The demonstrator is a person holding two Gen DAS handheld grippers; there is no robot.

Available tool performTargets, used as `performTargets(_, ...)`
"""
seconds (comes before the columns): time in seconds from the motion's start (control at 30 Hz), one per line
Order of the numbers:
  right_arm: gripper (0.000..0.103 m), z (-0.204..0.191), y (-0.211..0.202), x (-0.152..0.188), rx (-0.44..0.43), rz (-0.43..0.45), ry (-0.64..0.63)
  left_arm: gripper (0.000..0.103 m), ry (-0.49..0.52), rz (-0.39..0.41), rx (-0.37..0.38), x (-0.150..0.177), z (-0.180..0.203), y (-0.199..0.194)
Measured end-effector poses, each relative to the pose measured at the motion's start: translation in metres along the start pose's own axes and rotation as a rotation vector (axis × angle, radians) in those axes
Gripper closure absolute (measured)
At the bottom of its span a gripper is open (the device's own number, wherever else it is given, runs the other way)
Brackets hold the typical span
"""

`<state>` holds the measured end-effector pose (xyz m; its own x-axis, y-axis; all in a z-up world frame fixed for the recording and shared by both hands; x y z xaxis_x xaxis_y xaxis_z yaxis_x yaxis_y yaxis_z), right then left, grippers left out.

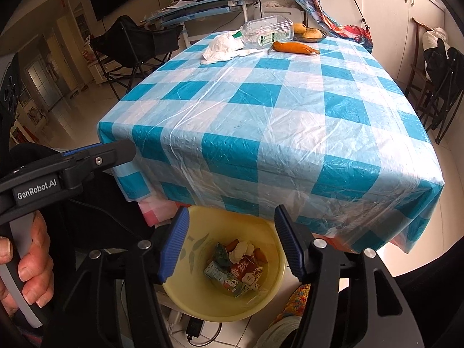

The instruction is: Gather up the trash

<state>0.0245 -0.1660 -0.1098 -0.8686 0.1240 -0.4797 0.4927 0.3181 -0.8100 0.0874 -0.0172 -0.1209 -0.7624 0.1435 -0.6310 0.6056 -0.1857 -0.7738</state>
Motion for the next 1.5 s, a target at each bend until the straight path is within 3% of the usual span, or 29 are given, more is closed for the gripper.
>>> performTargets(1.5, 0.043, -0.0030, 0.0044, 0.0028, 0.007, -0.009, -0.011, 0.032, -0.012, 0.032, -0.012, -0.0039, -0.0025, -0.0041)
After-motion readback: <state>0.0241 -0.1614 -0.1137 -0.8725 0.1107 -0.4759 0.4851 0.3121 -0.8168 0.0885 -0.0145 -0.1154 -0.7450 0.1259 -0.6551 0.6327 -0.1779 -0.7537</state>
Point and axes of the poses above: each gripper's, at about its wrist camera, not at the fingertips, and y roughly the way its jaws point, z to its right, x to its underside, the point moved 5 cm from there along y, roughly the way its jaws point, and after that the axes turned 13 degrees about y, right-handed, at the moved point
